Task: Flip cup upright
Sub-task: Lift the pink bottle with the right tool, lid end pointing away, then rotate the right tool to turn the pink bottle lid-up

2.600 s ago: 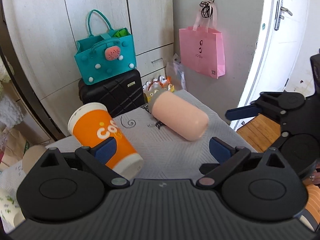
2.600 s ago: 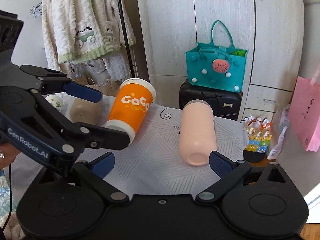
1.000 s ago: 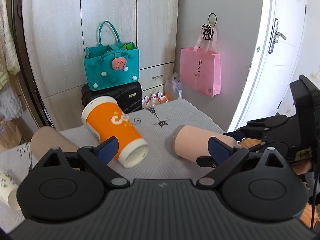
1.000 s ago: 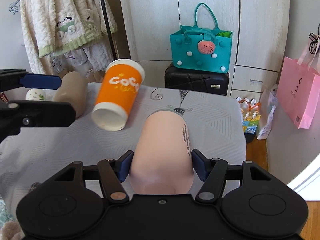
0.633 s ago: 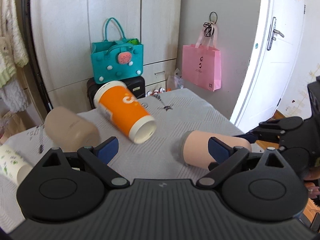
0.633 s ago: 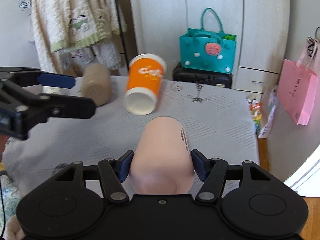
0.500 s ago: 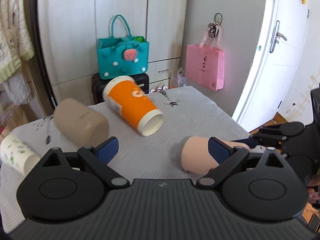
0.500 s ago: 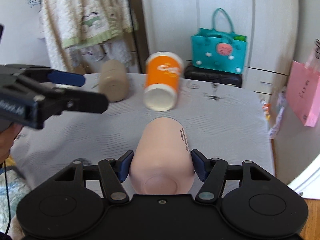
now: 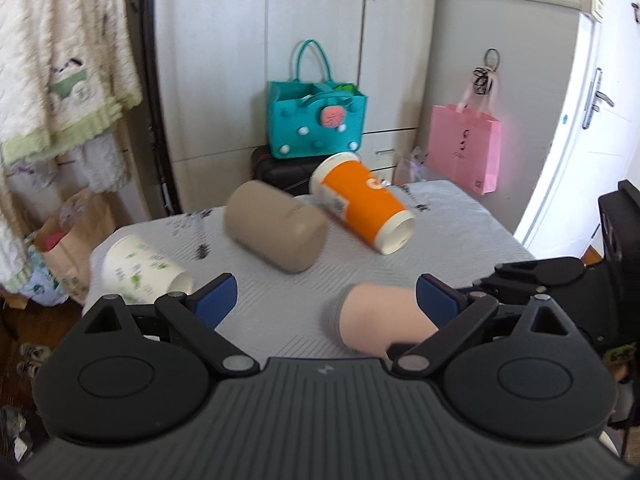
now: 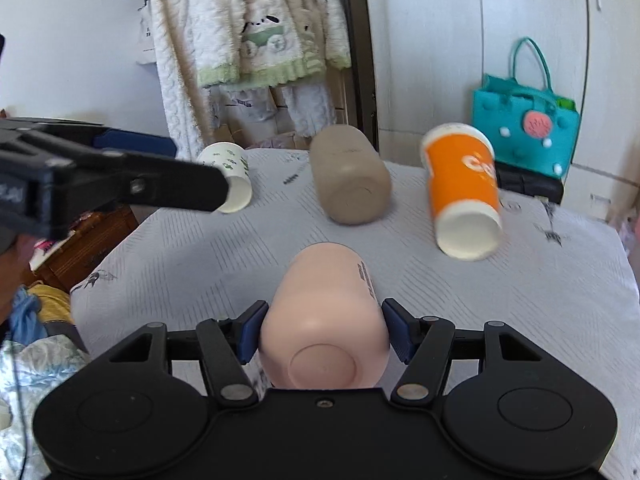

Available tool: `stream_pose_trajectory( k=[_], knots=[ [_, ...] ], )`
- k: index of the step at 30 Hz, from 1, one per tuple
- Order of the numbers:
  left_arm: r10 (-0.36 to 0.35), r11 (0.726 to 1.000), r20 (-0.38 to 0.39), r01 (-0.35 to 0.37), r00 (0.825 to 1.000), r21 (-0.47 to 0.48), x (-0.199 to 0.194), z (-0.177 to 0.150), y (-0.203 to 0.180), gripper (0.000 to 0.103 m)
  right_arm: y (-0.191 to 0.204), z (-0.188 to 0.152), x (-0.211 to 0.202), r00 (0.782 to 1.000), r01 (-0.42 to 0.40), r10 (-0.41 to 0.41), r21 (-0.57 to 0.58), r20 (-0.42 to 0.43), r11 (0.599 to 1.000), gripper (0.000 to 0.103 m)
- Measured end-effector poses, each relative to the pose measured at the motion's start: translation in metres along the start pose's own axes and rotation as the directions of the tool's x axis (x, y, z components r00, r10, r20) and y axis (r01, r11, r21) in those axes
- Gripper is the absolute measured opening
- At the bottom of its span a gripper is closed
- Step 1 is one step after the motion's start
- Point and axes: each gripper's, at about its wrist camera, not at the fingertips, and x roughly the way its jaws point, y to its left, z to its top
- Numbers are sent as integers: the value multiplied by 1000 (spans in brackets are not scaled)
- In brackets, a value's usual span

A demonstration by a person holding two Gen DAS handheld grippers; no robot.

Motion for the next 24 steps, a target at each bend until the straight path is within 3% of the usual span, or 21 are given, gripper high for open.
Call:
stream_pose_trajectory(
  k=[9, 13, 18, 24],
  knots=[
    [-55, 994, -107, 44, 993, -104, 15, -15, 33, 97, 14, 2, 33, 998, -15, 16, 10, -61, 1000, 67],
    [-136, 981, -190, 106, 972, -160, 30, -27, 36, 97, 18, 0, 32, 998, -19, 17, -26, -60, 999, 68],
    [-231, 952, -235, 168, 944, -257, 50, -39, 40, 97, 16, -3, 25, 988, -132, 126, -65, -86, 989, 78],
    [-310, 911, -262, 208, 914, -355, 75, -46, 43, 97, 4, -1, 18, 968, -218, 209, -56, -137, 974, 78]
  ],
)
